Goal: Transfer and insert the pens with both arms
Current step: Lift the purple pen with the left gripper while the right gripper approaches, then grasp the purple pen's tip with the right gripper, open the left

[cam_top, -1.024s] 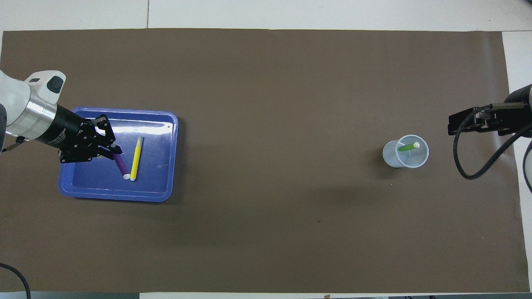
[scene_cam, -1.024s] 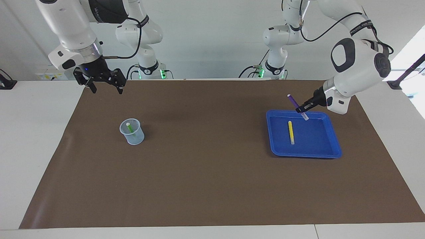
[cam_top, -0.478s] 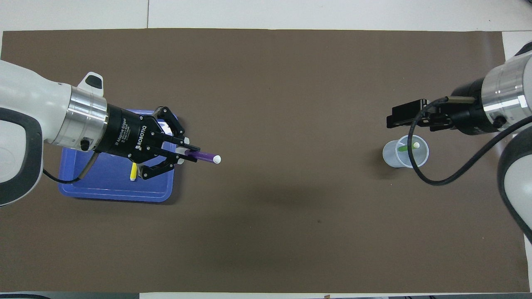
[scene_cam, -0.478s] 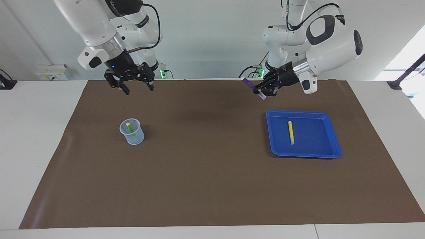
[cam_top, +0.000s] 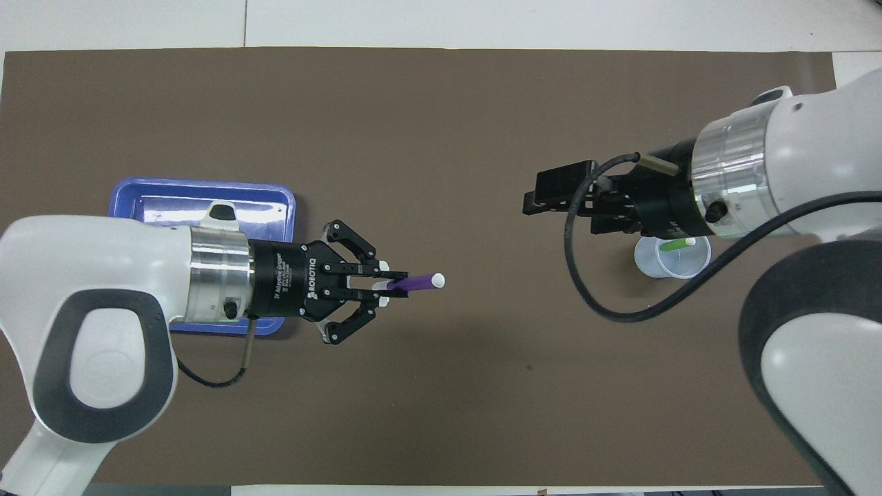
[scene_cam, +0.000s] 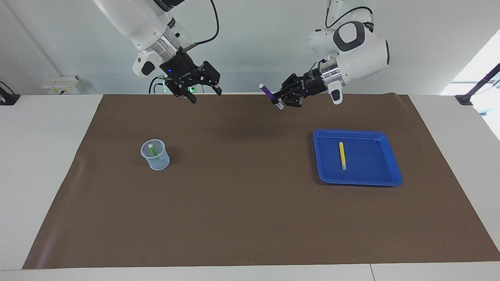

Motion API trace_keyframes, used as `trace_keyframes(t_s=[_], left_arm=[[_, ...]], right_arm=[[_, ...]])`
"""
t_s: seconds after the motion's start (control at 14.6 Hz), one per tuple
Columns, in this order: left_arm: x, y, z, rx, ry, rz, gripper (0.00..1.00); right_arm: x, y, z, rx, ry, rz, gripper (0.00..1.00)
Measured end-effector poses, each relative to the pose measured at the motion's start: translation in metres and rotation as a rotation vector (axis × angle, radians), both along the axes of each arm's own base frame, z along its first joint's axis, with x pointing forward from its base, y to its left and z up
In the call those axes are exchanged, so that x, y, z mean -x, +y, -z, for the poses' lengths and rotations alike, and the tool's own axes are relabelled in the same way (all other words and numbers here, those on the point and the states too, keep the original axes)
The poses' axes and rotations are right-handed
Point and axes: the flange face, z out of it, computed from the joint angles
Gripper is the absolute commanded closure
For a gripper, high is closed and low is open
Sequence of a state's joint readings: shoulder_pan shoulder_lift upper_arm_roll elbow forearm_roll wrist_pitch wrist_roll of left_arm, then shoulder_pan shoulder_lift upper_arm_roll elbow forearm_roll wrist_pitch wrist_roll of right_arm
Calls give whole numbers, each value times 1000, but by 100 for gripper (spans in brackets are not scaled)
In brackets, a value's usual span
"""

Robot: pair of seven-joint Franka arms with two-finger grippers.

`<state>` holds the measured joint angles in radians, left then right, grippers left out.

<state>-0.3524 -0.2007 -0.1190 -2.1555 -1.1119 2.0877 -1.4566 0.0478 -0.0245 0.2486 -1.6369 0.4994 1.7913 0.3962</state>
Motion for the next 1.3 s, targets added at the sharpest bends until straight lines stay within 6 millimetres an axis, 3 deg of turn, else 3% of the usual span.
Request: trace_keyframes(t_s=[0.2, 0.41, 0.75, 1.23, 1.3], left_arm=[[33, -31, 11, 3, 4, -66, 100], [37, -29, 13, 25, 16, -101, 100], [28, -19, 10, 66, 32, -174, 100], [27, -18, 10, 67, 33, -183, 100], [27, -18, 10, 67, 34, -184, 100]], right_arm=[[14, 41, -2, -13, 3, 6, 0], [25, 65, 4, -10, 22, -9, 0], [39, 73, 31, 23, 40, -78, 0], [58, 91, 29, 34, 31, -117, 0], [58, 91, 29, 34, 31, -117, 15]])
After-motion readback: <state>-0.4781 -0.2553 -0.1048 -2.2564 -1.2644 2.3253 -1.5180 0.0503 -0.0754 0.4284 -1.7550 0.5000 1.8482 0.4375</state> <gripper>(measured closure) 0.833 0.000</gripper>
